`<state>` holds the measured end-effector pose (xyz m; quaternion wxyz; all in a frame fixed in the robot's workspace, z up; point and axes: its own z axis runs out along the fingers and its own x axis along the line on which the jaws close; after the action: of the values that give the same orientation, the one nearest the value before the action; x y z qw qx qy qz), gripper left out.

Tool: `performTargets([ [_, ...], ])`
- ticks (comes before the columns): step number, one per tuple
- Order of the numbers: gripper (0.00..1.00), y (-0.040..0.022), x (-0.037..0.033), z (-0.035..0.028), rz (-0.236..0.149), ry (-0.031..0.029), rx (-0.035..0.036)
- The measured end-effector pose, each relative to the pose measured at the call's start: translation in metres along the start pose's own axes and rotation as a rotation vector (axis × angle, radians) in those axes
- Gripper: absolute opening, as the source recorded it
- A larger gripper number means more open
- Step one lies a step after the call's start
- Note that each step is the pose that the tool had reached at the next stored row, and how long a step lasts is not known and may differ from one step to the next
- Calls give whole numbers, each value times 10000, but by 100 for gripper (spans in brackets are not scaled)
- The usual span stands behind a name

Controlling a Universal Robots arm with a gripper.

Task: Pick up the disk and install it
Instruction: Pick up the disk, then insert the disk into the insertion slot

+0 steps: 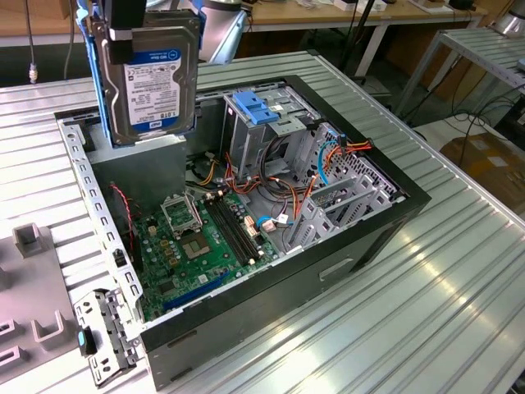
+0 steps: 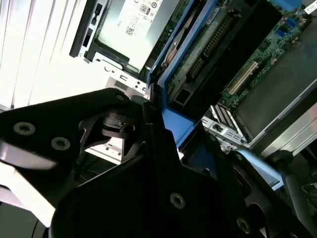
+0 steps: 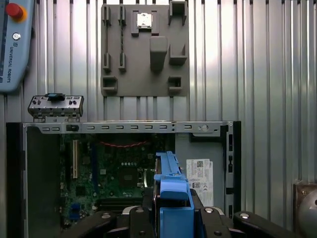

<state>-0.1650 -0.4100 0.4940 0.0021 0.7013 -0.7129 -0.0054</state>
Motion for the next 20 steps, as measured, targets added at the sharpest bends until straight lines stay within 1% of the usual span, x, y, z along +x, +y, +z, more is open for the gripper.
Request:
performTargets([
  [2,37,-62,4,3,-1,0,-1],
  [3,37,-112,5,6,-1,1,-1],
  [4,37,-137,5,6,-1,1,-1],
  [6,37,-162,5,6,-1,1,-1],
  [12,37,-165,9,6,-1,1,-1],
  [20,37,-166,60,6,-1,0,-1],
])
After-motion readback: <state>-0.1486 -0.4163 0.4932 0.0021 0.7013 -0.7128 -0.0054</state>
